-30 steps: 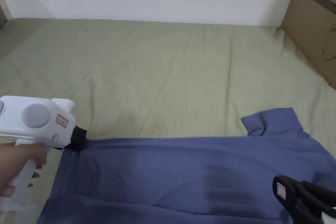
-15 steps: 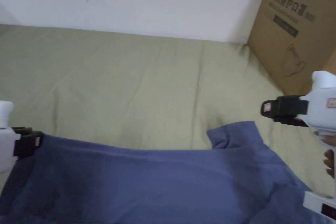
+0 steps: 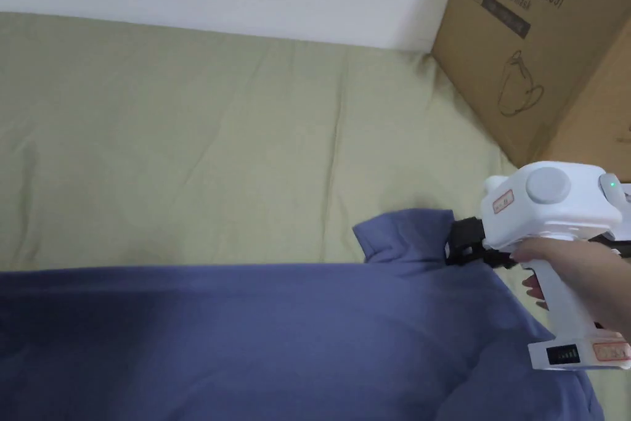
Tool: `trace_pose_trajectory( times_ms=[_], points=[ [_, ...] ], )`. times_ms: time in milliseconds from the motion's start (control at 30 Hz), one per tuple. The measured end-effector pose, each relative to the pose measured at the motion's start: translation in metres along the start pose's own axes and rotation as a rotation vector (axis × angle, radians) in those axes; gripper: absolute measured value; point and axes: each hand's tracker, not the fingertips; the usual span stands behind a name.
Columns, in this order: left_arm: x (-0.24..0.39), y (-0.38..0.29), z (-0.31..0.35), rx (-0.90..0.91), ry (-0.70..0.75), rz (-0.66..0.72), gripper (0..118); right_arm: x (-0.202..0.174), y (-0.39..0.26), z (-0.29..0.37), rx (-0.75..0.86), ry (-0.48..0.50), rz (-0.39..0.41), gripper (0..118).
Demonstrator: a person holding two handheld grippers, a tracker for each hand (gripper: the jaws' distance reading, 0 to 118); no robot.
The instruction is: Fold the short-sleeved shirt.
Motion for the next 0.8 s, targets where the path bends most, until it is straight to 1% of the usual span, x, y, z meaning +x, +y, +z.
trace_pose_trajectory(
  times_ms=[33, 67, 100, 133, 167, 233, 267, 300, 367, 433, 467, 567, 633, 700, 800],
  points=[
    [0.000, 0.000, -0.001, -0.010, -0.002, 0.011, 0, 0.025, 0.030, -0.037, -0.059, 0.061, 0.040, 36],
    [0.002, 0.000, 0.001, -0.015, -0.009, 0.023, 0, 0.033, 0.038, -0.039, -0.058, 0.119, 0.039, 0],
    [0.003, 0.000, 0.002, -0.016, -0.011, 0.027, 0, 0.040, 0.044, -0.034, -0.033, 0.150, 0.015, 0],
    [0.006, 0.000, 0.004, -0.016, -0.007, 0.024, 0, 0.046, 0.048, -0.032, -0.024, 0.203, -0.008, 0],
    [0.008, -0.001, 0.008, -0.014, -0.001, 0.022, 0, 0.024, 0.008, 0.020, 0.158, 0.166, 0.020, 0],
    [0.011, -0.001, 0.020, -0.008, -0.006, 0.041, 0, 0.026, -0.013, 0.048, 0.258, 0.179, -0.040, 0],
    [0.012, -0.001, 0.026, -0.003, -0.007, 0.048, 0, 0.029, -0.025, 0.063, 0.301, 0.201, -0.082, 0],
    [0.014, -0.001, 0.032, 0.005, -0.006, 0.049, 0, 0.050, -0.006, 0.058, 0.272, 0.235, -0.137, 0],
    [0.006, 0.003, 0.029, 0.022, -0.008, 0.042, 0, 0.062, -0.016, 0.081, 0.340, 0.261, -0.196, 0],
    [0.009, 0.012, 0.038, 0.048, -0.013, 0.035, 0, 0.071, -0.019, 0.096, 0.359, 0.318, -0.241, 0],
    [0.010, 0.019, 0.042, 0.061, -0.014, 0.035, 0, 0.073, -0.021, 0.104, 0.379, 0.321, -0.246, 0],
    [0.015, 0.038, 0.044, 0.092, -0.022, 0.032, 0, 0.073, -0.014, 0.119, 0.417, 0.294, -0.228, 0],
    [0.025, 0.049, 0.047, 0.120, 0.002, 0.010, 0, 0.070, -0.010, 0.126, 0.458, 0.286, -0.224, 0],
    [0.033, 0.059, 0.044, 0.151, 0.039, -0.032, 0, 0.064, -0.004, 0.133, 0.525, 0.272, -0.232, 0],
    [0.025, 0.071, 0.025, 0.180, 0.043, -0.022, 0, 0.057, 0.002, 0.143, 0.609, 0.249, -0.236, 0]
  ],
)
